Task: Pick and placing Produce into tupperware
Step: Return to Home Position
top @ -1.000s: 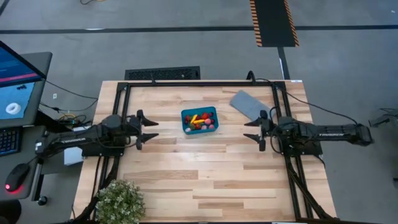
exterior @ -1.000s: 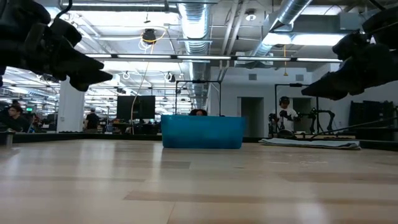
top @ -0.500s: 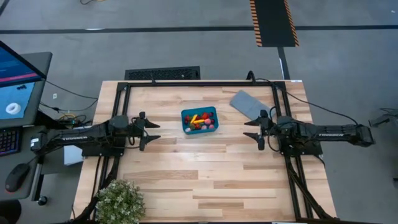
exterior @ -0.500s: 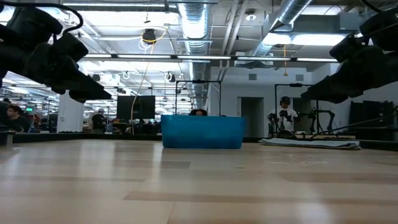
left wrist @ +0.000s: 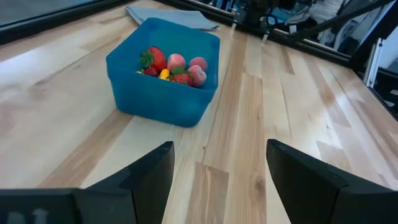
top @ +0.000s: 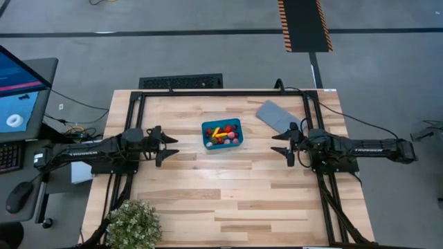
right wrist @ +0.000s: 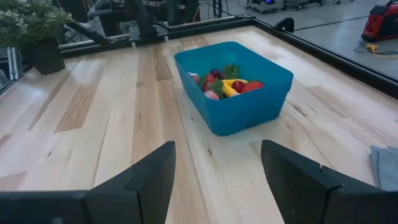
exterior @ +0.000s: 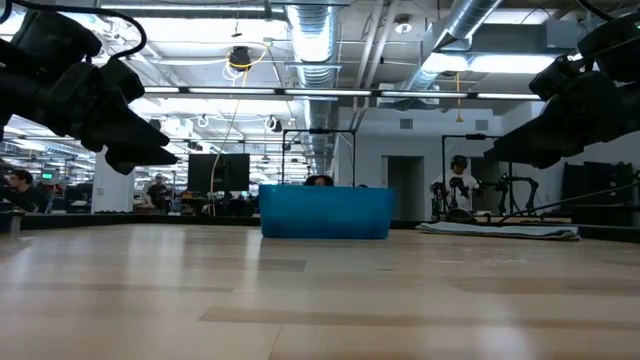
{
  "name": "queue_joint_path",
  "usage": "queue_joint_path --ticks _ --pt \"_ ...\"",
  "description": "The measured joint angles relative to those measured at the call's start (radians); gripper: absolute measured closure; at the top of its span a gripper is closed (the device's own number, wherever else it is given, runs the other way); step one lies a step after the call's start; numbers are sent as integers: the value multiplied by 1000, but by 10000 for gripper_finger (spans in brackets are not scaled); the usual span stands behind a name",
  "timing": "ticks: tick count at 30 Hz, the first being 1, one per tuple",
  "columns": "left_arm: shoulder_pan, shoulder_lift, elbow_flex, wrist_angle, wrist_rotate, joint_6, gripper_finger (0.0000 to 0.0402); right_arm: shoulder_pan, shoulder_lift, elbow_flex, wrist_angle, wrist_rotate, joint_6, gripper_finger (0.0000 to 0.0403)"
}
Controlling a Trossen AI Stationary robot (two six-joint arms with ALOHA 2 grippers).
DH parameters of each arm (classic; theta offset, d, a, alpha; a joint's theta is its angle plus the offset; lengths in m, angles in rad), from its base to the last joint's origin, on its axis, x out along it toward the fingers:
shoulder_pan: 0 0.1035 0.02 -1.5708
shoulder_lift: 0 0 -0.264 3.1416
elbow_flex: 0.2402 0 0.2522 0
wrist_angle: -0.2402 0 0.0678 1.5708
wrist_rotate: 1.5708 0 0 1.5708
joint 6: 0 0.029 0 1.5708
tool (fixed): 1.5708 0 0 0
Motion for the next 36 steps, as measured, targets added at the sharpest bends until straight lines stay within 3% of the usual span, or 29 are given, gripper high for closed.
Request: queue_joint_path --ticks 36 --pt "0 0 0 0 -1 23 157 0 0 0 0 0 0 143"
